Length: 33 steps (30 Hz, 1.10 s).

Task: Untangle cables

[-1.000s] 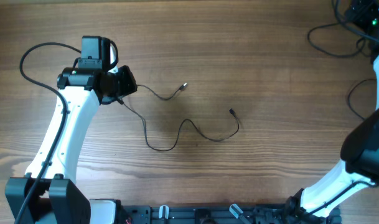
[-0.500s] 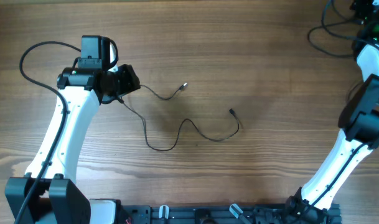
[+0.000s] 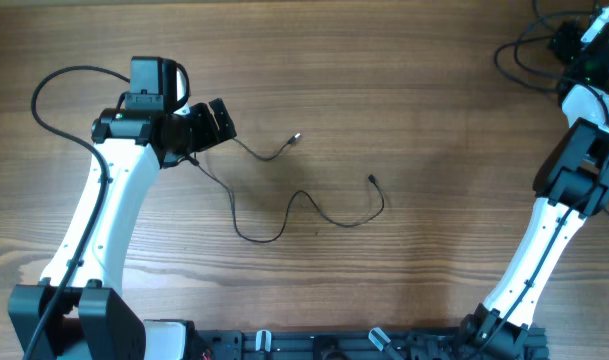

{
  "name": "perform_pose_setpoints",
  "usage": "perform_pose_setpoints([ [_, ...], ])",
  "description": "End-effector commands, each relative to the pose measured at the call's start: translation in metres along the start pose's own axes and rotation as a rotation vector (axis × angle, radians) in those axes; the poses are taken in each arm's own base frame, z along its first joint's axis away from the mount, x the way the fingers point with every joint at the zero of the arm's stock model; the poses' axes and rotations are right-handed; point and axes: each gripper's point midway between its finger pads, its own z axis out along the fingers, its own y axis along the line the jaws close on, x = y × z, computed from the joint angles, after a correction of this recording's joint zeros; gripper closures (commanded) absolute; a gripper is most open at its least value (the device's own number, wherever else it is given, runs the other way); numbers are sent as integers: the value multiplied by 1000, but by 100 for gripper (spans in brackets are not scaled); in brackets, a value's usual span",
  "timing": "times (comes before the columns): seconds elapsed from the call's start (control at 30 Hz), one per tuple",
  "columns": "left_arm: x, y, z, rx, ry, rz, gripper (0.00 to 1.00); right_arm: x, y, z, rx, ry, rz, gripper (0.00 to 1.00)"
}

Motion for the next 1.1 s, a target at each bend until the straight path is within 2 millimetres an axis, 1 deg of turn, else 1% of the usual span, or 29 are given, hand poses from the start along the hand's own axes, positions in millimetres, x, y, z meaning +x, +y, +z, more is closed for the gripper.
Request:
perform_pose_setpoints([
  [0.0,0,-3,-2,12,-3,8,0,42,-7,12,-17,58,10,12],
  [0.03,0,-3,-2,11,-4,8,0,52,-6,13,-24,78,12,18],
  [0.07,0,-3,-2,12,-3,8,0,57,-4,13,-32,92,12,26],
  [0.1,0,-3,-2,12,-3,8,0,67,-4,13,-33,118,12,37],
  [0.13,0,-3,-2,11,-4,8,0,70,-3,13,-34,131,15,67],
  [0.17,0,-3,-2,11,-4,8,0,76,-3,12,-35,154,19,96],
  [0.27,0,-3,-2,12,-3,8,0,78,-3,10,-34,176,41,96],
  [0.3,0,-3,-2,12,-3,8,0,77,-4,7,-30,201,82,96],
  [0.4,0,-3,-2,11,-4,8,0,62,-5,-8,-60,269,190,96],
  [0.47,0,-3,-2,12,-3,8,0,50,-15,-20,-33,310,237,96],
  [0.53,0,-3,-2,11,-4,8,0,33,-36,-37,54,347,271,96],
  [0.6,0,-3,-2,12,-3,8,0,17,-67,-57,216,363,322,96],
  [0.73,0,-3,-2,12,-3,8,0,-2,-98,-86,393,370,374,96],
  [0.8,0,-3,-2,12,-3,8,0,-7,-101,-92,428,362,424,96],
  [0.83,0,-3,-2,12,-3,8,0,-7,-99,-93,417,367,441,96],
  [0.9,0,-3,-2,12,-3,8,0,0,-95,-98,421,404,453,96],
  [0.93,0,-3,-2,12,-3,8,0,4,-92,-100,426,424,473,90],
  [0.97,0,-3,-2,12,-3,8,0,7,-89,-102,430,435,489,61],
  [1.0,0,-3,-2,12,-3,8,0,6,-84,-101,419,438,495,0],
  [1.07,0,-3,-2,11,-4,8,0,-3,-77,-104,380,437,492,0],
])
